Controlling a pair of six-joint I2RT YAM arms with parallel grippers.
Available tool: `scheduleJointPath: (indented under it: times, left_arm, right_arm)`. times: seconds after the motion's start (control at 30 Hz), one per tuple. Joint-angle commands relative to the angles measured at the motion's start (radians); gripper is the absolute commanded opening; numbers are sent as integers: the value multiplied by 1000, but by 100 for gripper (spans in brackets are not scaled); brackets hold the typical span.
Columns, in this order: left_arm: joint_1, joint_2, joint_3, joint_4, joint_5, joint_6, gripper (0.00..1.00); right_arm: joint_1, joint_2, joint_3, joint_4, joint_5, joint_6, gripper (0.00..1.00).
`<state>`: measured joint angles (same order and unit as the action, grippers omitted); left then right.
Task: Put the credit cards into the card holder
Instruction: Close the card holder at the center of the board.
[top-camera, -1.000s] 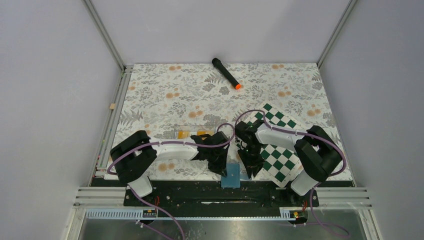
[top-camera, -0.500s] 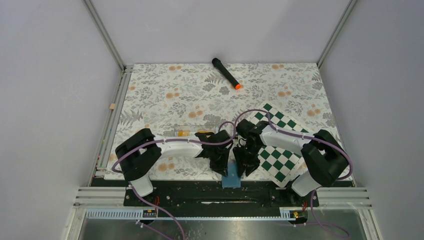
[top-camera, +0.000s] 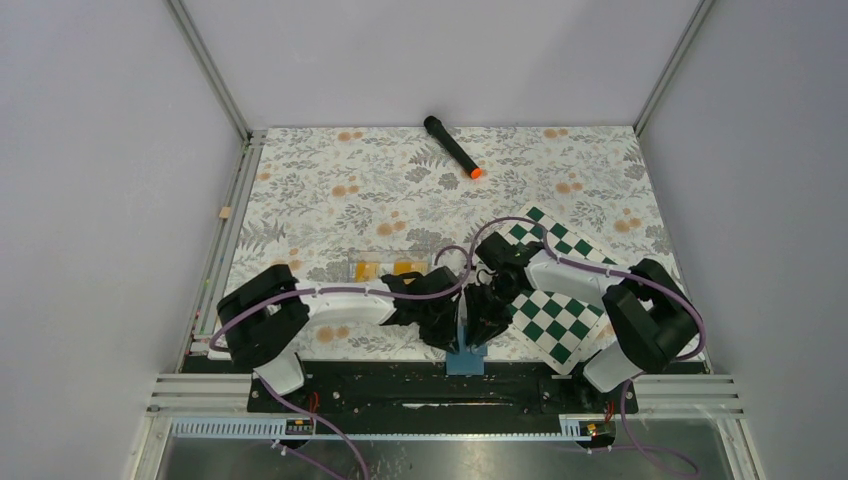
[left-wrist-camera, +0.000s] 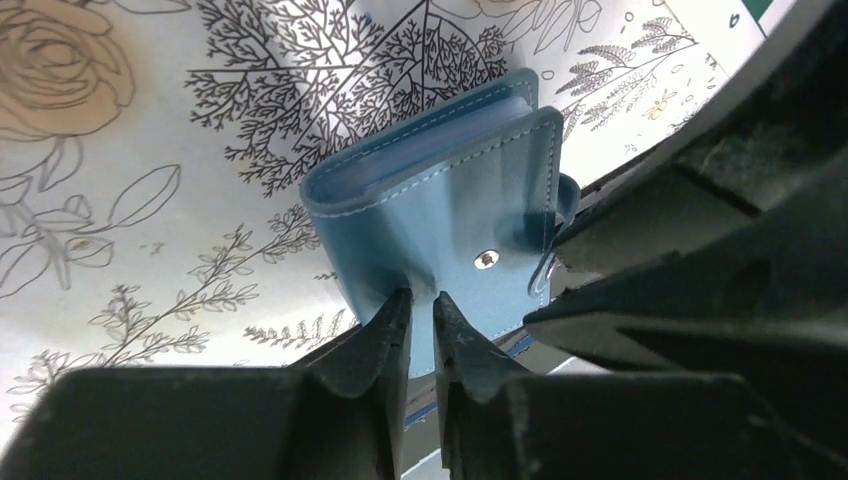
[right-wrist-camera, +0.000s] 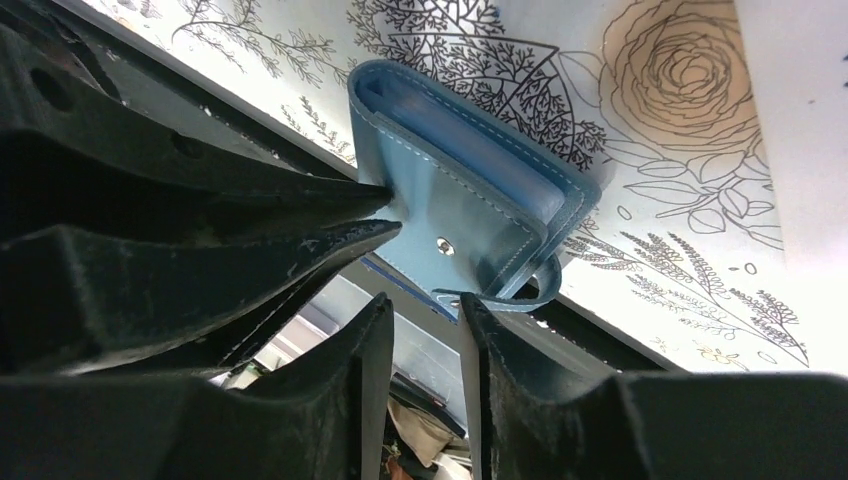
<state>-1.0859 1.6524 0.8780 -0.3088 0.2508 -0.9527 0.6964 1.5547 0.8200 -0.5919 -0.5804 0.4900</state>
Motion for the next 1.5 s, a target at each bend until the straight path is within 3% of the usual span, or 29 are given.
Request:
scheduleJointPath:
  times: [0.0, 0.23, 0.7, 0.9, 1.03, 1.1, 1.47]
  left_arm:
    - [3, -102, -51, 76, -105, -3, 17]
    - [24, -257, -157, 176, -107, -53, 23]
    - [83, -413, -412, 637, 3, -195, 30]
    - [84, -351, -393, 665, 43, -199, 29]
    - [81, -316, -364, 650, 48, -199, 29]
    - [76, -291, -339, 633, 52, -193, 28]
    - [15, -161, -141, 392, 20, -93, 26]
  right_arm:
    - [-27, -56, -20, 58, -68, 37, 38]
    - [-68, -120, -35, 93, -89, 49, 40]
    - [-126, -131, -50, 141, -131, 23, 39]
    - [-127, -124, -37, 139, -122, 16, 31]
    - [-126, -105, -24, 139, -119, 6, 9]
    - [-126, -100, -22, 138, -107, 4, 4]
    - [-124, -24, -44, 138, -54, -18, 0]
